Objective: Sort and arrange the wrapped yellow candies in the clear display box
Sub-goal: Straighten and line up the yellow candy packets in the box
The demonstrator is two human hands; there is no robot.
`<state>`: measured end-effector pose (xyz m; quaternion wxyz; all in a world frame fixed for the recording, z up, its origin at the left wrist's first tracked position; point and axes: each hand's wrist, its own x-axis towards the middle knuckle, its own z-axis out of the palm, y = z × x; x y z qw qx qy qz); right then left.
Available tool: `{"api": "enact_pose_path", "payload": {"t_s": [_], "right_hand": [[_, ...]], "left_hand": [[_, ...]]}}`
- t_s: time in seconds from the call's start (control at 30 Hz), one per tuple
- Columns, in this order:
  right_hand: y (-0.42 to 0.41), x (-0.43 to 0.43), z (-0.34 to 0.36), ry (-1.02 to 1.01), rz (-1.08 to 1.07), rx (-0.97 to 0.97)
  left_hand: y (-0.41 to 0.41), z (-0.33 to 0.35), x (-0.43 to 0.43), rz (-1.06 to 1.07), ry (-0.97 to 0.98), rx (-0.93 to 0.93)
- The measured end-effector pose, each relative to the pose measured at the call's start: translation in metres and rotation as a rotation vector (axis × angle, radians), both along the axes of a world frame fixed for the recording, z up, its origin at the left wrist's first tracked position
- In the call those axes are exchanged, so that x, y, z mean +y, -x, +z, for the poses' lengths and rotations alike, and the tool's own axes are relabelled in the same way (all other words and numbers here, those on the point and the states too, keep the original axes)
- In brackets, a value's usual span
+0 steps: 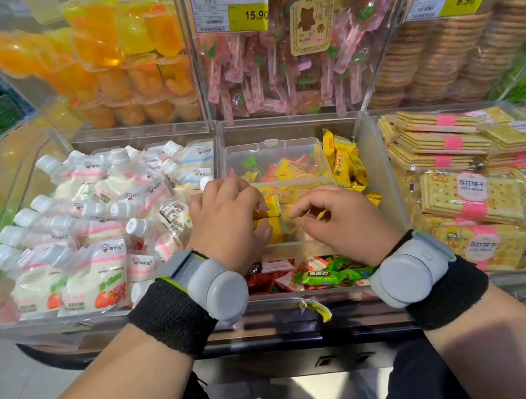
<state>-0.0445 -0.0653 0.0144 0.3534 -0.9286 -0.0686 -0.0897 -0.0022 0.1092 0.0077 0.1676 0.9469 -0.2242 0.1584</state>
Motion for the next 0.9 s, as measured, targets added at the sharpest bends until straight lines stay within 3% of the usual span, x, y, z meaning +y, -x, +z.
{"api": "enact_pose_path", "payload": {"t_s": [0.4, 0.9], "right_hand": [[0.014, -0.055, 0.003, -0.082, -0.139, -0.063], [0.032, -0.104, 0.012, -0.162, -0.264, -0.201]], "left_hand": [[0.017, 0.003, -0.058, -0.154, -0.039, -0.003], [0.033, -0.002, -0.121, -0.332, -0.237, 0.031]]}}
